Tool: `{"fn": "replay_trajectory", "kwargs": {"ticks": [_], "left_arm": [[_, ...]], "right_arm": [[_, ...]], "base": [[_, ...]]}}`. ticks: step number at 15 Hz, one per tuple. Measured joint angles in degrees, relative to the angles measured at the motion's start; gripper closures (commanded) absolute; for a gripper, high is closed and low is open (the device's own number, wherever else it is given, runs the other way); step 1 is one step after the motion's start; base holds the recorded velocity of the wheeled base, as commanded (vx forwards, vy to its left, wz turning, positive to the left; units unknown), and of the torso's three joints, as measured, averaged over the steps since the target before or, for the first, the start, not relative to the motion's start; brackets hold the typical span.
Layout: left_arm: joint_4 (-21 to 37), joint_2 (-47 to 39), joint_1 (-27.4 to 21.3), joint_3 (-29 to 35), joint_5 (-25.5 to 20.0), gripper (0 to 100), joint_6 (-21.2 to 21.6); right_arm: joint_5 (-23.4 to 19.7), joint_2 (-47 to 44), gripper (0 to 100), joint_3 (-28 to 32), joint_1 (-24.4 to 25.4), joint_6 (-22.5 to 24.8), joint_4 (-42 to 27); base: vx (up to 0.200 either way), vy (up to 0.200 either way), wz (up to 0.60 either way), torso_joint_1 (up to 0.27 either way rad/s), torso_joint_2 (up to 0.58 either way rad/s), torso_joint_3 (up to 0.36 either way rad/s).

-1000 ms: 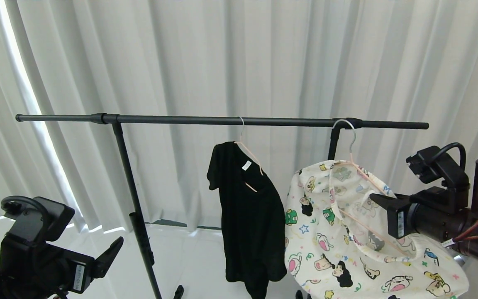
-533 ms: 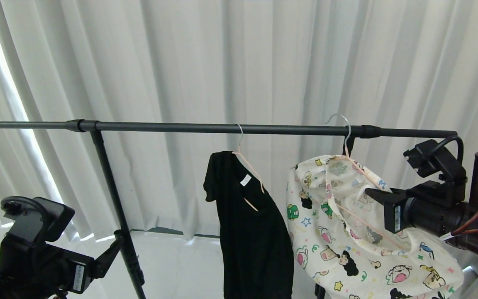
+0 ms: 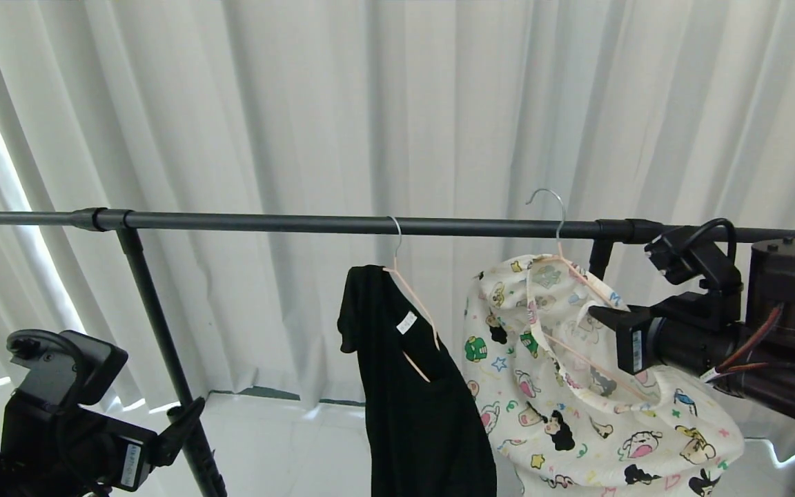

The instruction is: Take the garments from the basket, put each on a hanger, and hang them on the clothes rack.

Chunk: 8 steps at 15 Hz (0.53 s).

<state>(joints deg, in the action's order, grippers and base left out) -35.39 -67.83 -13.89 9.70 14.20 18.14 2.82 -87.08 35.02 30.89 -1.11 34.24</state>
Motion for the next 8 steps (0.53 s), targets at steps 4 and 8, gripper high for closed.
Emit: {"fn": "replay_trajectory", "kwargs": {"ticks": [4, 8], "left_arm": [[0.0, 0.0, 0.0, -0.7, 0.0, 0, -0.5], [0.0, 0.1, -0.1, -1.9, 0.0, 0, -0.6]], "right_arm": [[-0.1, -5.5, 100, 3.4, -1.7, 0.0, -0.1], [0.0, -9.7, 100, 4.3, -2.7, 0.0, -0.1]], "base": [[0.0, 0.0, 0.0, 0.0, 0.0, 0.0], [0.0, 0.0, 0.0, 0.0, 0.0, 0.0]]}}
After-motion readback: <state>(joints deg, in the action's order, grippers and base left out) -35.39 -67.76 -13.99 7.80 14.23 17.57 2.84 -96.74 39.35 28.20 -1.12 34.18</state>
